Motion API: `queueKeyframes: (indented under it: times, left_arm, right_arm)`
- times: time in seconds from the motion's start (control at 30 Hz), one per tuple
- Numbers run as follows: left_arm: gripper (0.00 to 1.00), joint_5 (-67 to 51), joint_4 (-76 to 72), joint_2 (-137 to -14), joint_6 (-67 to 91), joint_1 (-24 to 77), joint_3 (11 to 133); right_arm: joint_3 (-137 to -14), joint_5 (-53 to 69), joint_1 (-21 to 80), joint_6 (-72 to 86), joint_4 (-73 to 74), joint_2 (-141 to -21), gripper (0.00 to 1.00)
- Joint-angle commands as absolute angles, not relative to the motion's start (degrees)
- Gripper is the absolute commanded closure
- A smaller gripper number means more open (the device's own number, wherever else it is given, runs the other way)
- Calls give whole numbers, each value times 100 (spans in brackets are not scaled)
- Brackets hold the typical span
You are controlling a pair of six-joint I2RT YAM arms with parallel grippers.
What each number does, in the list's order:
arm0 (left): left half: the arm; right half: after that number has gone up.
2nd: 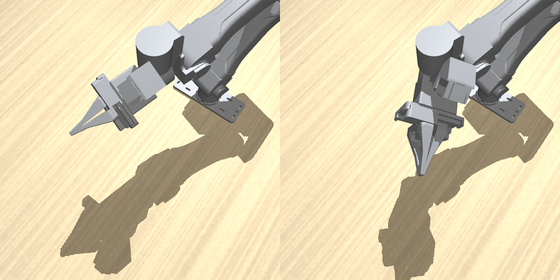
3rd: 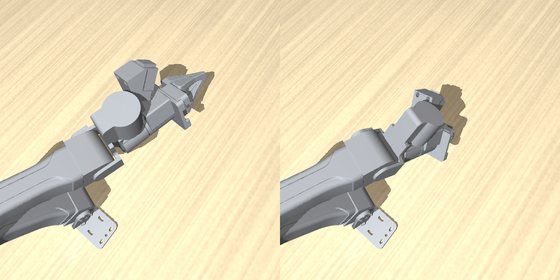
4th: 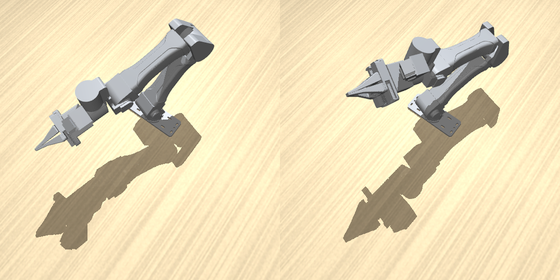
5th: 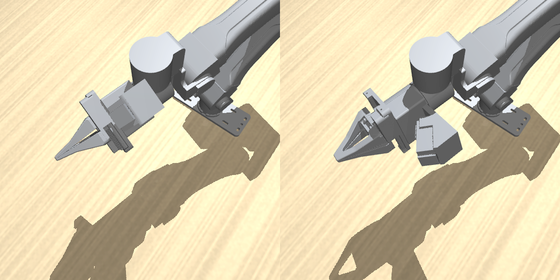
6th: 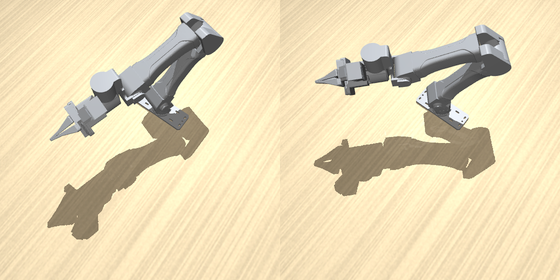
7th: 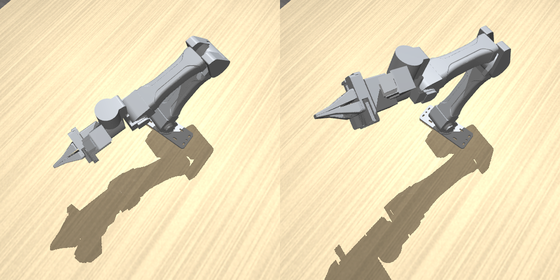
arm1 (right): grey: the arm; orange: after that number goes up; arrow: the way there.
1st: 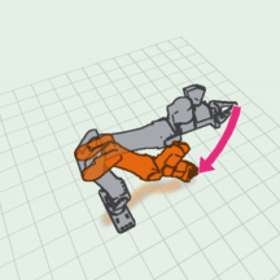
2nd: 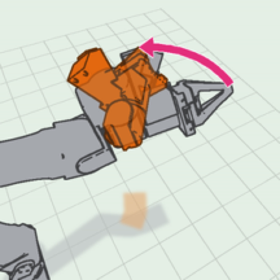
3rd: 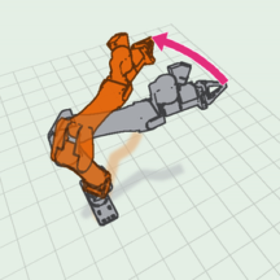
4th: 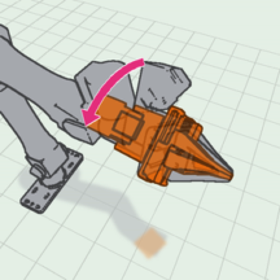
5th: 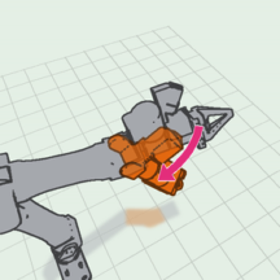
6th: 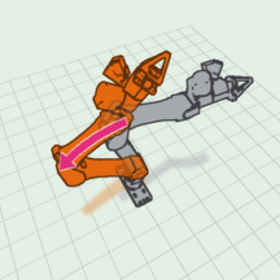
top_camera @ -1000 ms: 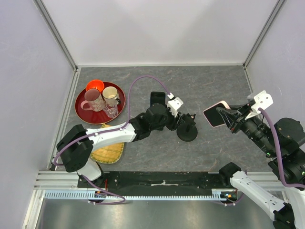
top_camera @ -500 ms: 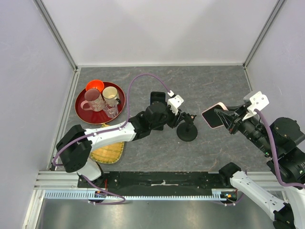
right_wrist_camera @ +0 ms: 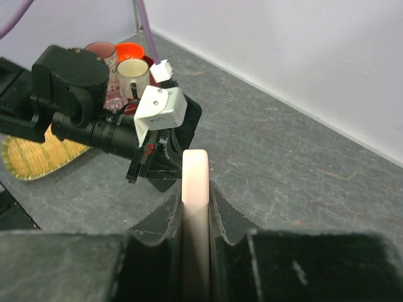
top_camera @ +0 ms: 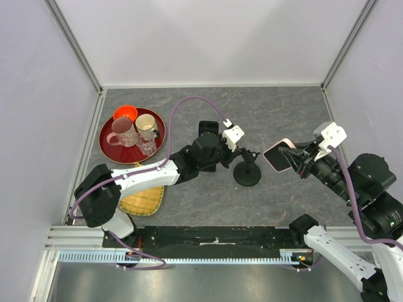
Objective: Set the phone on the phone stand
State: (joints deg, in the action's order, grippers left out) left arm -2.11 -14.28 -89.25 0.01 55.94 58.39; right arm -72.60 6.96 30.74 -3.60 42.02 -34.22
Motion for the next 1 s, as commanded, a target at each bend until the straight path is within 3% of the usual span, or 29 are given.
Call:
queueKeyframes:
  times: [0.0,0.3,0.57,0.73,0.97]
  left_arm:
    - [98,-448,-1494,-8930,-228,5581,6082]
    - [98,-1150,-564,-8192,-536,5274,5951]
    - [98,-1862,-299,-7699,-677,5098,5678]
    - [98,-1925,-369,-7655,-677,5107,5528]
    - [98,-2180,-387,-7541,-756,5106,5362]
  right_arm:
    - [-7024,1595,3067,-816,3691,-3524,100]
    - [-6154,3548,3067,-1617,3253,-3850,100]
    - [-4826,5527,3102,-897,181,-4015,100]
    - [-4676,5485,3489,-1369,-387,-4631,100]
    - [-5185,5362,3647,-2502,130,-5747,100]
